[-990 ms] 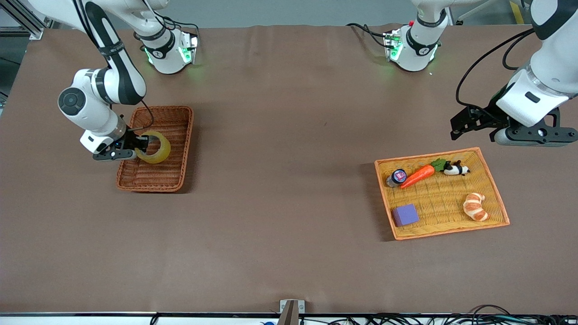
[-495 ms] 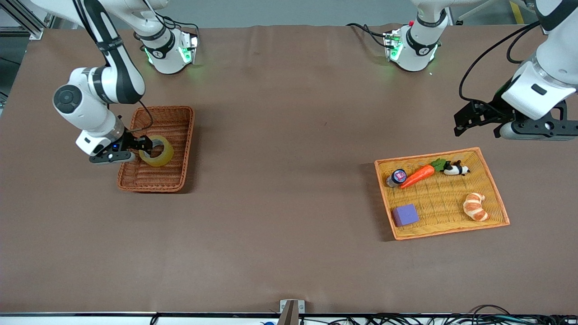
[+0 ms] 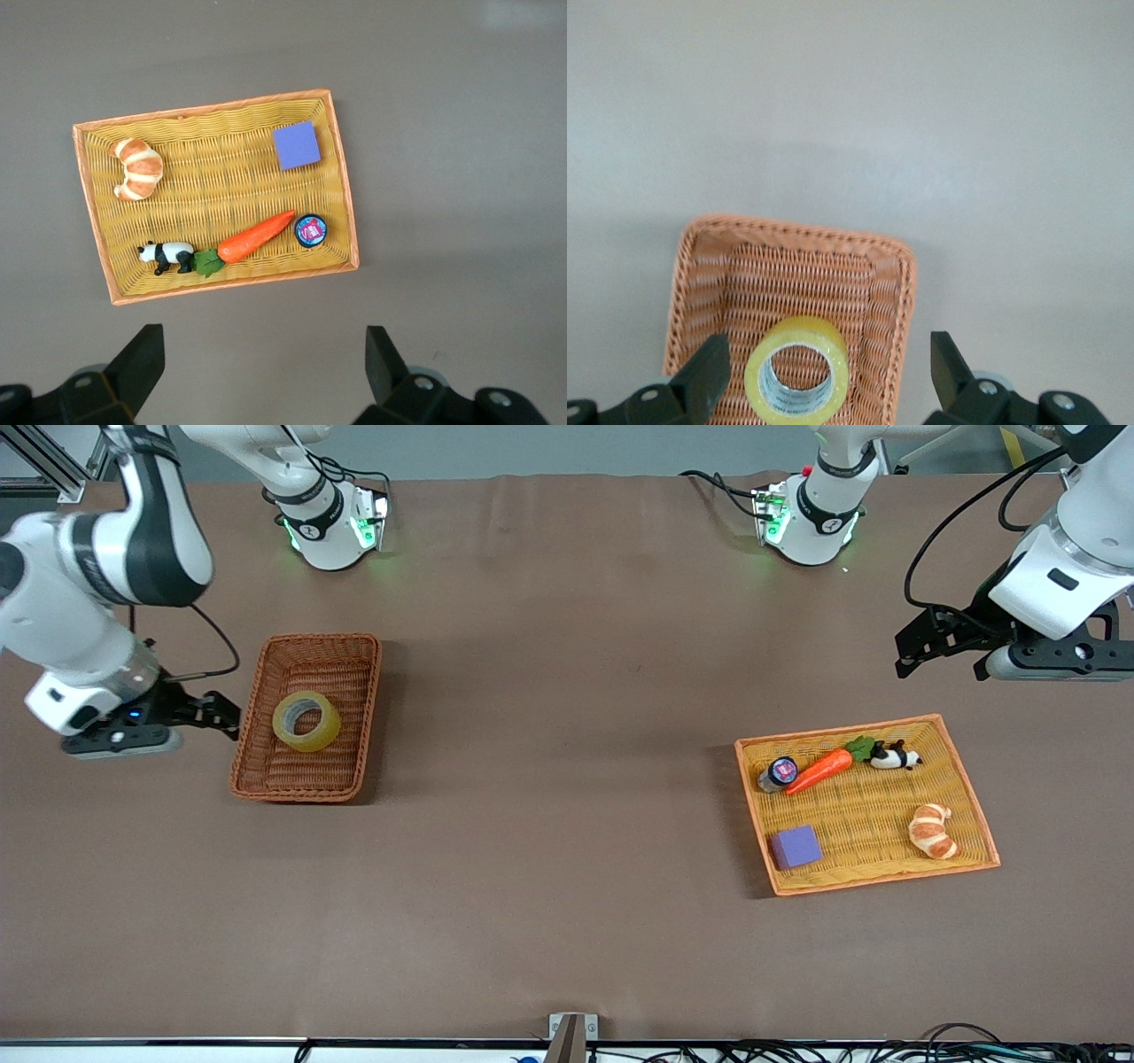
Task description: Move tape to another basket
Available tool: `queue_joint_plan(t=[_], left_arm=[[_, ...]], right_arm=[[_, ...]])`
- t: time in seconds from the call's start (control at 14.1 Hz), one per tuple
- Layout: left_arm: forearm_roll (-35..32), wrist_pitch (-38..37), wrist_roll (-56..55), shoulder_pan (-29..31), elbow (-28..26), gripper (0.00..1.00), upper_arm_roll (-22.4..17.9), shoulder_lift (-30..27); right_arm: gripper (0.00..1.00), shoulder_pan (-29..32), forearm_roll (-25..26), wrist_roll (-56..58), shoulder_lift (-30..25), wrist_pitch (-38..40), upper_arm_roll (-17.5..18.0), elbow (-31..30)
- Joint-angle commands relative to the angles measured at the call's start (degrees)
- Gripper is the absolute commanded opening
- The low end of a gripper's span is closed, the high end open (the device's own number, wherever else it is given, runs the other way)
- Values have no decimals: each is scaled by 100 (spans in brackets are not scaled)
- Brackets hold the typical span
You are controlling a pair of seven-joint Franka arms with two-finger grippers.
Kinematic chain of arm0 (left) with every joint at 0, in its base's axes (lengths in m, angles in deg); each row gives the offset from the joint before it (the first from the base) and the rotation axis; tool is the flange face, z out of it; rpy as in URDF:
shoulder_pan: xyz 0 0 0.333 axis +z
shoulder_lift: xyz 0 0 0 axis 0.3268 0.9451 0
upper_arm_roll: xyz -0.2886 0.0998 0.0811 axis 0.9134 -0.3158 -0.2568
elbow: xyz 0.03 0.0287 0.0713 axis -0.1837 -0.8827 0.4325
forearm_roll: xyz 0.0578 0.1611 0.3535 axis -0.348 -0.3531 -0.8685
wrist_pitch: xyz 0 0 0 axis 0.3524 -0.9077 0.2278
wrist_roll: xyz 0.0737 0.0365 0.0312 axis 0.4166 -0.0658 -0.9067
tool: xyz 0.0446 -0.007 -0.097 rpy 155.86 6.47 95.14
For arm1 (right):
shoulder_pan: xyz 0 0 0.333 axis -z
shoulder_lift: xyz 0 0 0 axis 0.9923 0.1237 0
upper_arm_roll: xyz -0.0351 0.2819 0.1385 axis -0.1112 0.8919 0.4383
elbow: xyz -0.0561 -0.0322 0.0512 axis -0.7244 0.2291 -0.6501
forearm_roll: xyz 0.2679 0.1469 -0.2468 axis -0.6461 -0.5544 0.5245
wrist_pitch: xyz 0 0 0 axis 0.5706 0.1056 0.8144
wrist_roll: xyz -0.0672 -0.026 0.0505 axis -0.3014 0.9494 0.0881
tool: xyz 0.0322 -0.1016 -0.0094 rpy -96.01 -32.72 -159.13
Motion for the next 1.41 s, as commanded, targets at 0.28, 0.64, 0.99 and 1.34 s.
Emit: queue_joint_plan(t=[0.28, 0.64, 0.99, 1.34], left_arm=[[-48, 0, 70, -46, -63, 100, -59, 0], [-57, -26, -79, -46, -133, 100, -24, -43], [-127, -96, -105, -46, -133, 100, -15, -61], [-189, -96, -263, -46, -115, 100, -15, -53]], right_arm=[[100, 60, -40, -549, 125, 2017, -8, 2025], [100, 60, 30, -841, 108, 3910, -8, 3320], [100, 77, 22, -815, 90, 4061, 10, 3320], [100, 86, -49, -850, 90, 4052, 10, 3338]])
